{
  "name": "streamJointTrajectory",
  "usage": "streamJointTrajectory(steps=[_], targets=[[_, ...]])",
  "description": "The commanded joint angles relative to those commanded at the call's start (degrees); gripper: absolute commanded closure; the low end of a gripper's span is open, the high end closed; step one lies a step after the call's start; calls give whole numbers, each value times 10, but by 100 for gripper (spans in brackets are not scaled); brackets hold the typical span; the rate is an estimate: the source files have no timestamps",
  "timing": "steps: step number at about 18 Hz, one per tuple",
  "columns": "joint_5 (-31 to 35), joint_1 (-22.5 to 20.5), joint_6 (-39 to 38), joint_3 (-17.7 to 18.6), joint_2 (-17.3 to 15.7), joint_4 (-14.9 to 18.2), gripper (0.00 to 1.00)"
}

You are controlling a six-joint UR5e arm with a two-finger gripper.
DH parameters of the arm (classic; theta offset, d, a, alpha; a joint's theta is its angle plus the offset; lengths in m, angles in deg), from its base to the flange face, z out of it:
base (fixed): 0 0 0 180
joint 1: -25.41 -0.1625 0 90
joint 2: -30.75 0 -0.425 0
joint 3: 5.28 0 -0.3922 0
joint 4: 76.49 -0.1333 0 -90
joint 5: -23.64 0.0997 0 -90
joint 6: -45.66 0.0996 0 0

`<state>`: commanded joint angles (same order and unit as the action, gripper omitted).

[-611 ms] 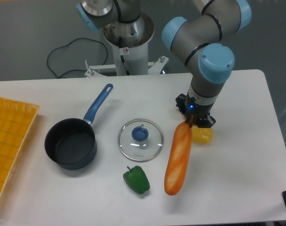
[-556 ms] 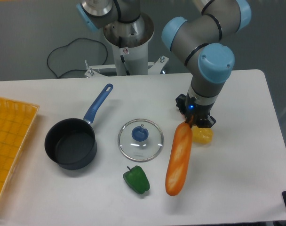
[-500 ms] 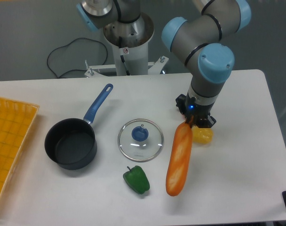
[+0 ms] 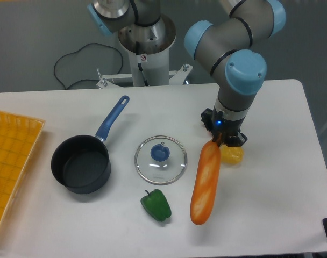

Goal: Place the long bread in the pot
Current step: 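Lower the gripper onto the end of the long orange bread and grasp it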

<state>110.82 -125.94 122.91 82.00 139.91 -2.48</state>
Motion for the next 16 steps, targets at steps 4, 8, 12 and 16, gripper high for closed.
streamJointTrajectory(steps=[4,8,12,16], targets=[[0,3,-3,1,3,1,100],[39,23,-3,1,4,3,100],[45,25,2,3,3,5,100],[52,27,4,17,-7,4,100]])
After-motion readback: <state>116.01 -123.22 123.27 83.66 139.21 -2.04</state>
